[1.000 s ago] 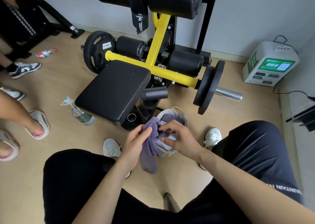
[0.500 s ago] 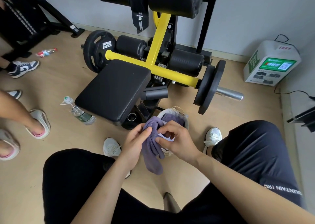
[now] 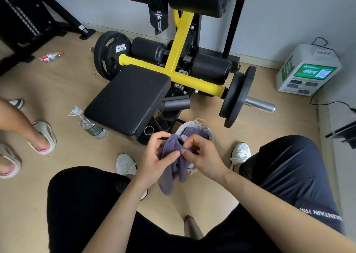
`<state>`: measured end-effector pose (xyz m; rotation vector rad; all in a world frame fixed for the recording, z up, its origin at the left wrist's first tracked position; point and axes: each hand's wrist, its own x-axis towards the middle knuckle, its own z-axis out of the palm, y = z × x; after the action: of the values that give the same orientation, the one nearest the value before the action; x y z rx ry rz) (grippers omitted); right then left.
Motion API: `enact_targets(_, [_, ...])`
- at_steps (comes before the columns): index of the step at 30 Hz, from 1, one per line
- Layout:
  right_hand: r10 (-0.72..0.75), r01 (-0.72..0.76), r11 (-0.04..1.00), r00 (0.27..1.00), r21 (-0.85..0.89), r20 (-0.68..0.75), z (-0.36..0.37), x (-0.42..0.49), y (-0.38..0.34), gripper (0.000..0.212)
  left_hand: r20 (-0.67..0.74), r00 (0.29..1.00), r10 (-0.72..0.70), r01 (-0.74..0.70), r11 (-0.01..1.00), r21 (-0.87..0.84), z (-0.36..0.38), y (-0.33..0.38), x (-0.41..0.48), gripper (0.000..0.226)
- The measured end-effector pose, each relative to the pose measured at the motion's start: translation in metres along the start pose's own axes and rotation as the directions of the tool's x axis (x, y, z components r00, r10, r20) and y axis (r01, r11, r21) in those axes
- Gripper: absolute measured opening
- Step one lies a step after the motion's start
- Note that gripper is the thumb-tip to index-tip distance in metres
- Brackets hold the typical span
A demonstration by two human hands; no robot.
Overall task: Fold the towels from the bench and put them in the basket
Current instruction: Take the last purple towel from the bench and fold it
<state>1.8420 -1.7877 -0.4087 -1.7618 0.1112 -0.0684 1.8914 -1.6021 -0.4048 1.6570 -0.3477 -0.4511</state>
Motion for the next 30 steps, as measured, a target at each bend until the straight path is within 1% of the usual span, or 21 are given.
enact_targets(2, [-0.003, 0.003, 1.000, 1.000, -0.003, 0.007, 0.000, 0.000, -0.001, 0.014, 0.035, 0.998, 0.055, -0.060, 0.986, 0.153, 0.001, -0.005, 0.000, 0.048])
enact_targets(4, [0.002, -0.002, 1.000, 1.000, -0.015, 0.019, 0.000, 0.000, -0.002, 0.018, -0.006, 0.996, 0.090, -0.085, 0.958, 0.274, 0.004, -0.007, -0.001, 0.036])
enact_targets(7, [0.020, -0.019, 0.999, 0.999, -0.038, 0.025, -0.001, 0.000, -0.002, 0.016, -0.078, 0.985, 0.151, -0.116, 0.935, 0.336, 0.005, -0.010, 0.000, 0.019])
enact_targets(9, [0.025, -0.024, 0.998, 0.999, -0.051, 0.027, -0.002, -0.001, -0.002, 0.016, -0.125, 0.984, 0.130, -0.084, 0.944, 0.320, 0.003, -0.012, 0.002, 0.014])
enact_targets(11, [0.034, -0.030, 0.996, 0.999, -0.087, 0.042, -0.002, -0.002, -0.001, 0.025, -0.174, 0.982, 0.073, -0.024, 0.964, 0.267, 0.004, -0.012, 0.003, 0.010])
enact_targets(12, [0.041, -0.034, 0.993, 0.997, -0.114, 0.061, -0.001, -0.003, 0.001, 0.030, -0.203, 0.978, 0.045, 0.001, 0.975, 0.221, 0.005, -0.011, 0.003, 0.010])
enact_targets(15, [0.081, -0.052, 0.982, 0.985, -0.183, 0.154, 0.000, -0.005, 0.005, 0.044, -0.282, 0.958, -0.048, 0.062, 0.997, 0.039, 0.006, -0.007, 0.003, 0.018])
enact_targets(16, [0.094, -0.065, 0.984, 0.981, -0.169, 0.170, 0.001, -0.005, 0.004, 0.045, -0.285, 0.957, -0.062, 0.062, 0.998, -0.010, 0.005, -0.006, 0.003, 0.017])
enact_targets(17, [0.112, -0.095, 0.990, 0.979, -0.102, 0.169, 0.002, -0.005, 0.003, 0.043, -0.280, 0.958, -0.064, 0.056, 0.998, -0.037, 0.004, -0.006, 0.003, 0.015])
enact_targets(19, [0.194, -0.216, 0.964, 0.970, 0.157, 0.144, 0.004, -0.003, -0.003, 0.031, -0.262, 0.963, -0.067, 0.053, 0.997, -0.058, 0.003, -0.005, 0.003, 0.014])
enact_targets(20, [0.220, -0.249, 0.937, 0.966, 0.246, 0.137, 0.005, -0.002, -0.005, 0.027, -0.251, 0.965, -0.073, 0.060, 0.996, -0.062, 0.004, -0.004, 0.003, 0.012])
enact_targets(21, [0.214, -0.237, 0.938, 0.970, 0.252, 0.116, 0.005, -0.001, -0.005, 0.025, -0.237, 0.968, -0.085, 0.072, 0.995, -0.062, 0.006, -0.004, 0.002, 0.008])
enact_targets(22, [0.192, -0.207, 0.955, 0.977, 0.213, 0.090, 0.006, 0.000, -0.005, 0.024, -0.221, 0.970, -0.101, 0.090, 0.994, -0.061, 0.008, -0.004, 0.002, 0.004])
enact_targets(23, [0.149, -0.155, 0.979, 0.987, 0.130, 0.058, 0.006, 0.000, -0.004, 0.024, -0.213, 0.970, -0.120, 0.112, 0.993, -0.046, 0.009, -0.004, 0.002, 0.001])
enact_targets(26, [0.073, -0.075, 0.988, 0.997, -0.134, -0.024, 0.009, -0.001, 0.000, 0.019, -0.198, 0.972, -0.125, 0.125, 0.992, -0.012, 0.009, -0.005, 0.002, 0.005])
enact_targets(28, [0.025, -0.043, 0.947, 0.998, -0.319, -0.060, 0.009, 0.003, 0.004, 0.011, -0.196, 0.975, -0.103, 0.100, 0.995, -0.028, 0.008, -0.002, 0.001, 0.009])
enact_targets(30, [0.010, -0.027, 0.870, 0.999, -0.492, -0.038, 0.003, 0.010, 0.009, 0.005, -0.241, 0.965, -0.106, 0.084, 0.991, -0.101, 0.006, 0.002, 0.001, 0.017])
